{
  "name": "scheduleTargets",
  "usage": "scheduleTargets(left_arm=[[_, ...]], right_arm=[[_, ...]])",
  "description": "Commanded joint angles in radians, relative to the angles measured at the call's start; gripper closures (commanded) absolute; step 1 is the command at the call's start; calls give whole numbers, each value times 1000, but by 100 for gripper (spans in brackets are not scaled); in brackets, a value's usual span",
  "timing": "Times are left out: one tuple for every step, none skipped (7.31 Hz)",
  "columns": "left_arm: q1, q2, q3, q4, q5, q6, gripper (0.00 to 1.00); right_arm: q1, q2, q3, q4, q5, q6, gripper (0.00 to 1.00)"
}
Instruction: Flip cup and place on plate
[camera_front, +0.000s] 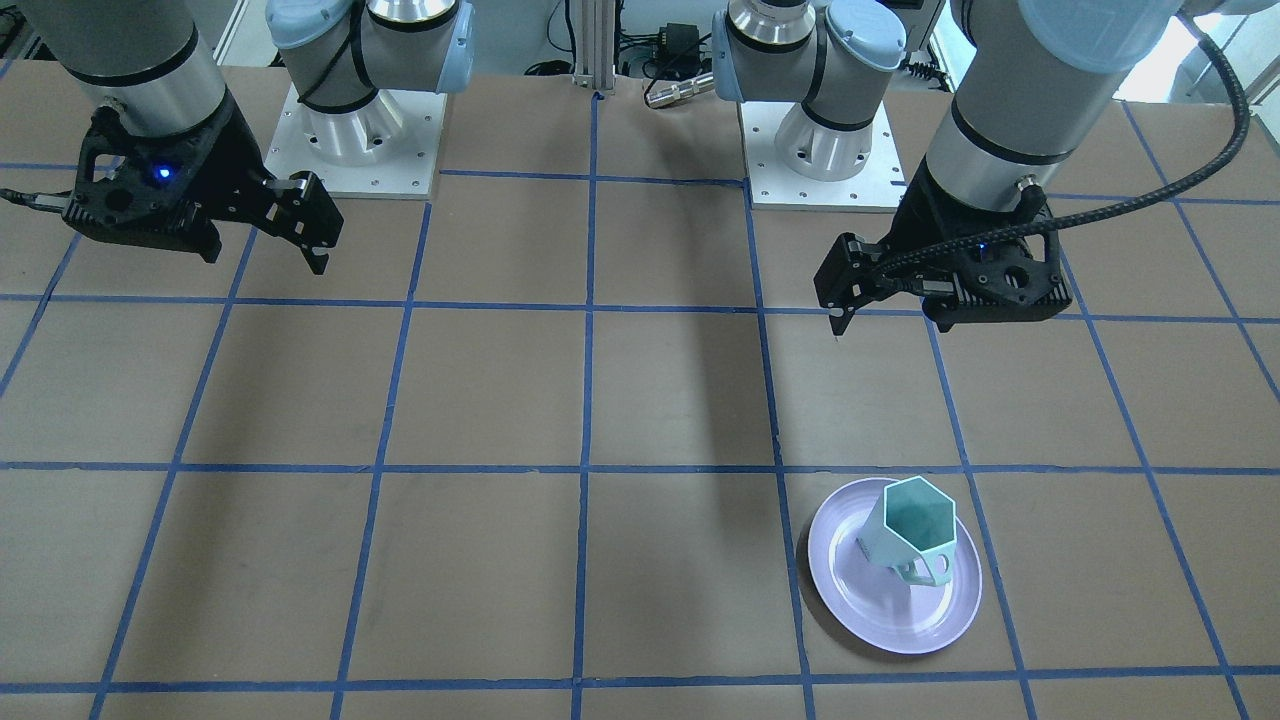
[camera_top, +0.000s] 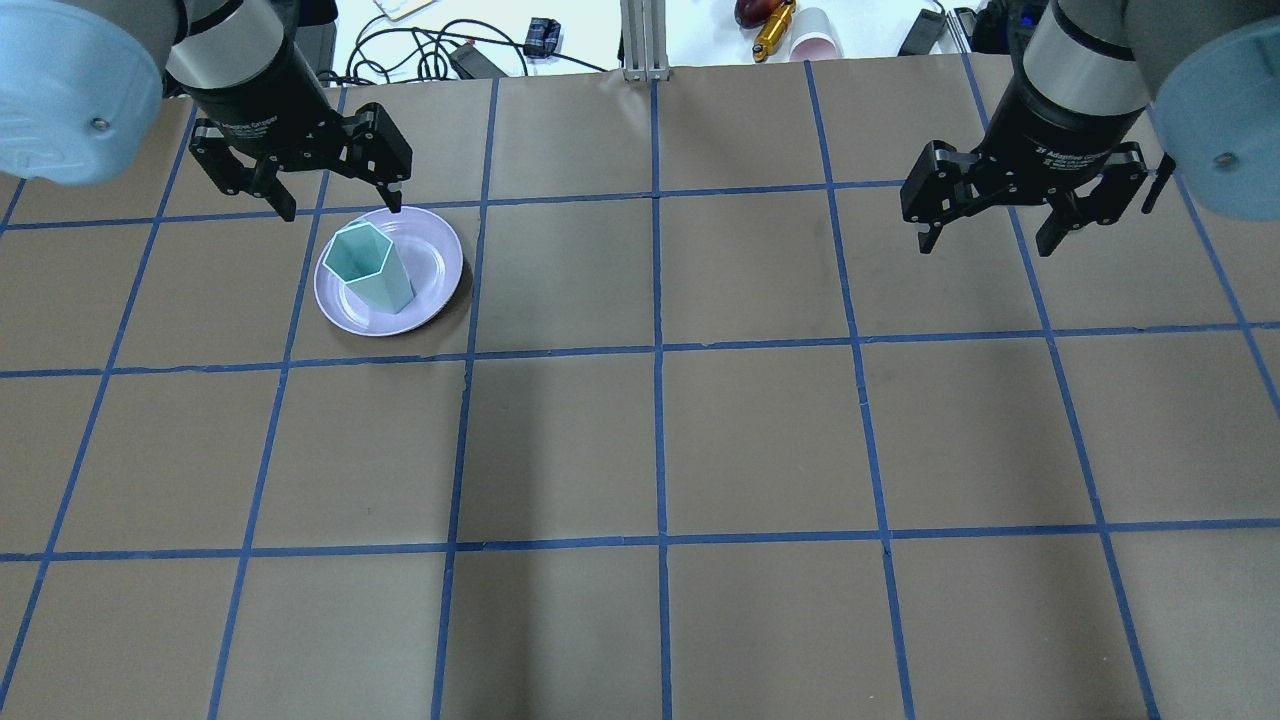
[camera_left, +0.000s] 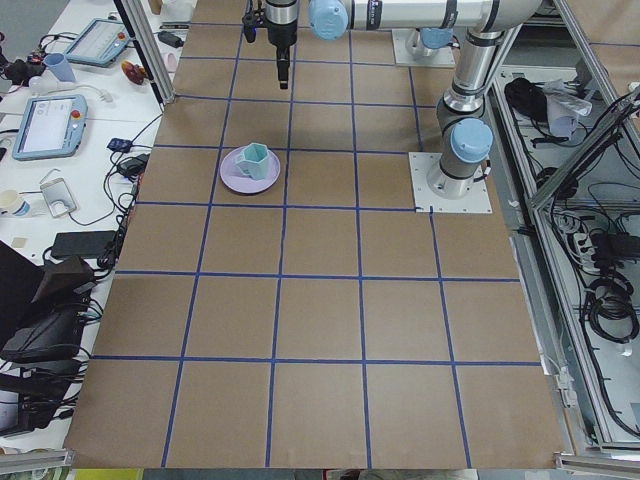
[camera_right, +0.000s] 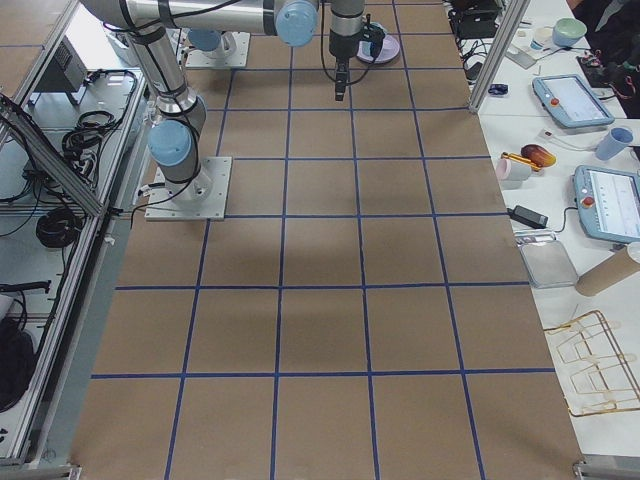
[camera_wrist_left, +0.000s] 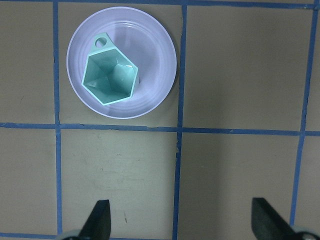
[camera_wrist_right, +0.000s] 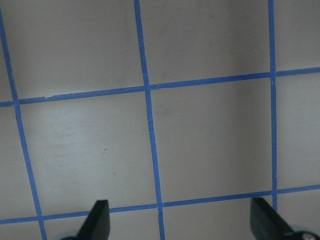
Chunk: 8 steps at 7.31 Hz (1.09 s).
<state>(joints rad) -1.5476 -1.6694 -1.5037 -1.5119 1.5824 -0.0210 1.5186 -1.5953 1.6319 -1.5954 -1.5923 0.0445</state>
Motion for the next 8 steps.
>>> scheduleTargets(left_arm=[[3, 0, -3, -2, 1, 4, 0], [3, 0, -3, -4, 1, 4, 0], [3, 2, -3, -4, 1, 4, 0], [3, 2, -3, -5, 1, 7, 0], [3, 2, -4, -7, 1, 7, 0], [3, 3, -6, -7, 1, 7, 0], [3, 3, -7, -7, 1, 7, 0], [3, 8, -19, -5, 2, 7, 0]], right_arm=[[0, 1, -1, 0, 0, 0, 0], [0, 2, 0, 0, 0, 0, 0], [0, 2, 0, 0, 0, 0, 0], [0, 2, -1, 0, 0, 0, 0], [0, 0, 0, 0, 0, 0, 0], [0, 1, 0, 0, 0, 0, 0], [0, 0, 0, 0, 0, 0, 0], [0, 0, -1, 0, 0, 0, 0]])
